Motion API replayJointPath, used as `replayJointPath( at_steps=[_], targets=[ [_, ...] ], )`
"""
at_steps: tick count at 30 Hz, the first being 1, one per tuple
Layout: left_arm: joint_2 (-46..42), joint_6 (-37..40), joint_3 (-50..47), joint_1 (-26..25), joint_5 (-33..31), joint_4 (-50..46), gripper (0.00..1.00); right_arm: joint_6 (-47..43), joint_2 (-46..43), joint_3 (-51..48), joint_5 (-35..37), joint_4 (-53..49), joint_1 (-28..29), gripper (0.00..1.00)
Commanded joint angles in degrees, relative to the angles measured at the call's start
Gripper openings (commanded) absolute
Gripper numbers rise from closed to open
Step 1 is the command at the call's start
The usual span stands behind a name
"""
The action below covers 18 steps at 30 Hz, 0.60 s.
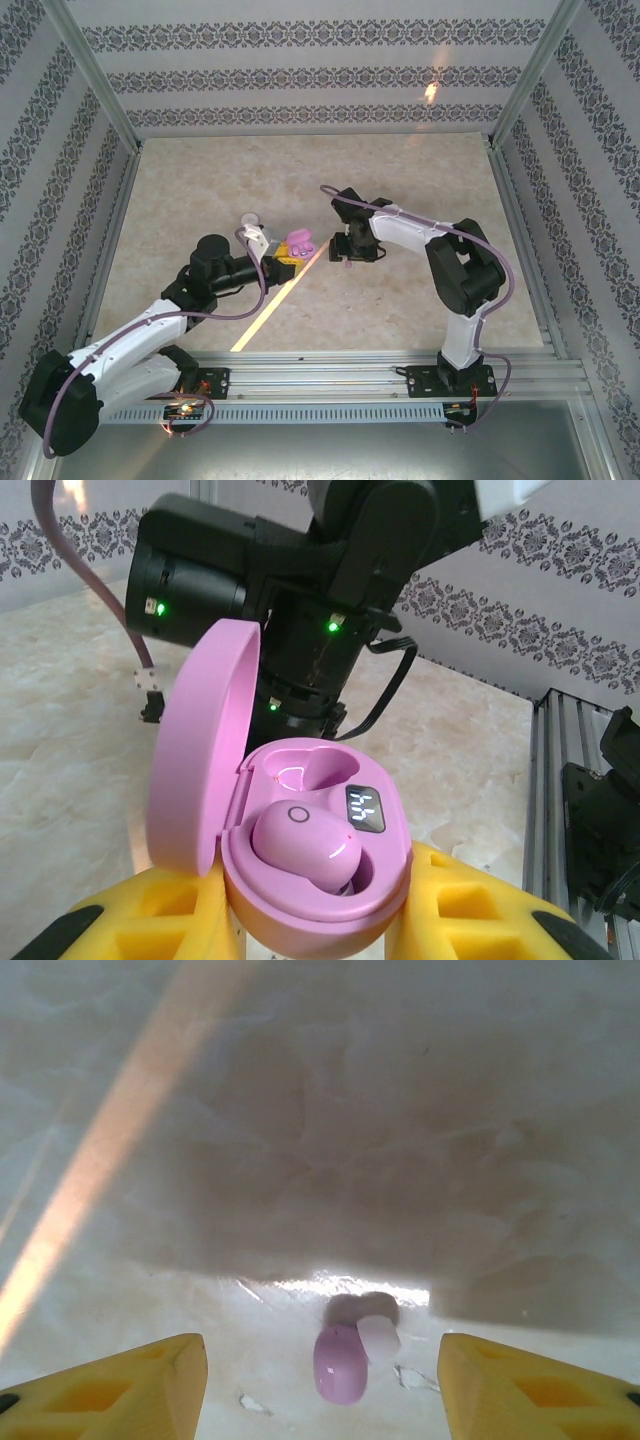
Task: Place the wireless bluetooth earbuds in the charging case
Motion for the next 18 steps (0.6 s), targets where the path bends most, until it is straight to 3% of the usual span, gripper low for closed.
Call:
replayJointPath(
  at_steps=[1, 11, 18],
  targets=[
    [-2.1, 1.6, -0.8, -0.9, -0.6, -2.2, 0.04, 1.1, 2.8, 1.8, -2.4, 0.3, 0.8, 0.63],
    [-5.7, 2.0, -1.6, -0.9, -1.7, -5.0, 0.04, -8.2, 8.8, 10.3, -1.5, -3.5, 5.7, 0.62],
    [-6.1, 2.3, -1.7, -0.9, -2.1, -5.2, 0.04, -10.0, 7.9, 11.0, -1.7, -3.7, 9.9, 0.62]
  ],
)
